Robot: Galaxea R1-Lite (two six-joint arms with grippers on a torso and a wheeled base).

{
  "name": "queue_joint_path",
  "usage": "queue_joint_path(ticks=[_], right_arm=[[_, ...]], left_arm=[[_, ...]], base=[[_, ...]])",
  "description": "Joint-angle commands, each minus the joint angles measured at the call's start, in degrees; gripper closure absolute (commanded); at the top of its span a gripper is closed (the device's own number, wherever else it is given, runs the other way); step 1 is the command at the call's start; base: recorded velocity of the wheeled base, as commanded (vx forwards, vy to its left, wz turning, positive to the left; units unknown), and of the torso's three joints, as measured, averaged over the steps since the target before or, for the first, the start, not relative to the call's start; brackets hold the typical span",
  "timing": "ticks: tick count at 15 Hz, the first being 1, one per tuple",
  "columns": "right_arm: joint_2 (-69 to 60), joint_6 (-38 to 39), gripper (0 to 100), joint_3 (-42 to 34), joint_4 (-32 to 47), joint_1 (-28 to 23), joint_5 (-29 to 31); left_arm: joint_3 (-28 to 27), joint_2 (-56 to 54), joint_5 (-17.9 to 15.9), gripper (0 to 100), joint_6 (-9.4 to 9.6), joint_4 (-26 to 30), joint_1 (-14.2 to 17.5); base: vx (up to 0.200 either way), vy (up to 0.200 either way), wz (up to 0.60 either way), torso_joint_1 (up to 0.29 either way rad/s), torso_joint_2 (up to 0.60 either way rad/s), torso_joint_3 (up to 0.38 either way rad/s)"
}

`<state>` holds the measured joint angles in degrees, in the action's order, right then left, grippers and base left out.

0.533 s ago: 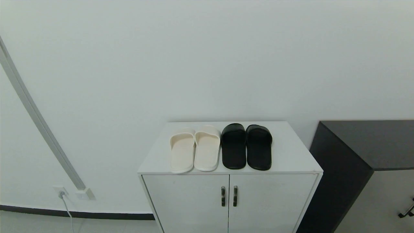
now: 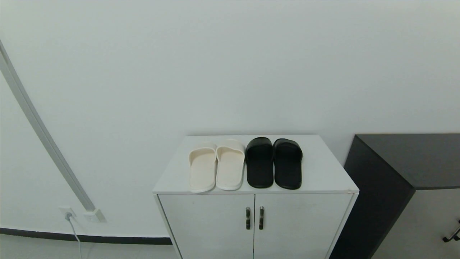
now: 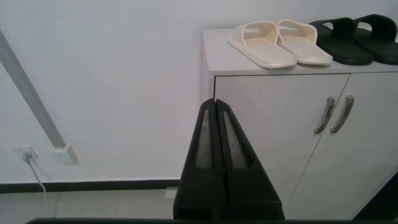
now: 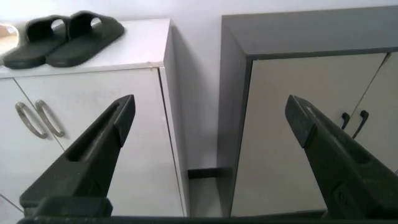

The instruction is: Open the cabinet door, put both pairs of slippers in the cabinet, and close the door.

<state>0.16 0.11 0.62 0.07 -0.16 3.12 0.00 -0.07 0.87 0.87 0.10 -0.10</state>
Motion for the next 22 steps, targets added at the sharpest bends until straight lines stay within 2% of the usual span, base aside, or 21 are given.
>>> queue_joint_path(ticks=[1, 2, 3, 6, 9, 10, 11, 12, 14, 15, 16, 19, 22], right_arm=[[5.7, 5.9, 0, 11.2, 0.3, 1.7, -1.5], [10.8, 9.1, 0, 16.8, 3.0, 3.7, -2.7], [17.2, 7.4, 0, 19.4, 5.2, 5.0, -3.6], [33.7, 4.5, 0, 19.2, -2.4, 8.5, -6.2], [47.5, 5.4, 0, 20.7, -10.9, 16.2, -5.0], [52.7, 7.2, 0, 21.7, -14.1, 20.9, -2.9], [54.9, 7.8, 0, 22.2, -15.8, 23.4, -1.3], [62.4, 10.6, 0, 24.1, -21.9, 32.3, 6.9], [71.3, 12.2, 0, 27.3, -26.4, 38.7, 12.3], [73.7, 12.4, 0, 28.8, -27.2, 39.5, 12.8], [79.8, 13.7, 0, 33.7, -29.1, 41.1, 14.9], [88.2, 14.6, 0, 41.5, -29.2, 42.1, 17.6], [95.9, 14.6, 0, 48.9, -29.1, 44.4, 23.7]], left_arm=[[0.0, 0.1, 0.0, 100, 0.01, 0.0, 0.0], [0.0, 0.1, 0.0, 100, 0.10, 0.0, 0.0], [0.0, 0.1, 0.0, 100, 0.28, 0.0, 0.0], [0.0, 0.1, 0.3, 100, 0.19, 0.0, 0.0], [0.0, 0.1, 0.1, 100, -0.16, 0.0, 0.0], [0.0, 0.1, 0.1, 100, -0.16, 0.0, 0.0], [0.0, 0.1, 0.1, 100, -0.16, 0.0, 0.0], [0.0, 0.1, 0.1, 100, -0.25, 0.0, -0.1], [0.0, 0.1, 0.1, 100, -0.25, 0.0, -0.1], [0.0, 0.1, 0.1, 100, -0.25, 0.0, 0.0], [0.0, 0.1, 0.1, 100, -0.34, 0.0, -0.1], [0.0, 0.1, 0.0, 100, -0.43, 0.0, 0.0], [0.0, 0.1, 0.0, 100, -0.43, 0.0, 0.0]], base=[[0.000, 0.000, 0.00, 0.000, 0.00, 0.000], [0.000, 0.000, 0.00, 0.000, 0.00, 0.000], [0.000, 0.000, 0.00, 0.000, 0.00, 0.000], [0.000, 0.000, 0.00, 0.000, 0.00, 0.000], [0.000, 0.000, 0.00, 0.000, 0.00, 0.000], [0.000, 0.000, 0.00, 0.000, 0.00, 0.000], [0.000, 0.000, 0.00, 0.000, 0.00, 0.000], [0.000, 0.000, 0.00, 0.000, 0.00, 0.000], [0.000, 0.000, 0.00, 0.000, 0.00, 0.000], [0.000, 0.000, 0.00, 0.000, 0.00, 0.000], [0.000, 0.000, 0.00, 0.000, 0.00, 0.000], [0.000, 0.000, 0.00, 0.000, 0.00, 0.000], [0.000, 0.000, 0.00, 0.000, 0.00, 0.000]])
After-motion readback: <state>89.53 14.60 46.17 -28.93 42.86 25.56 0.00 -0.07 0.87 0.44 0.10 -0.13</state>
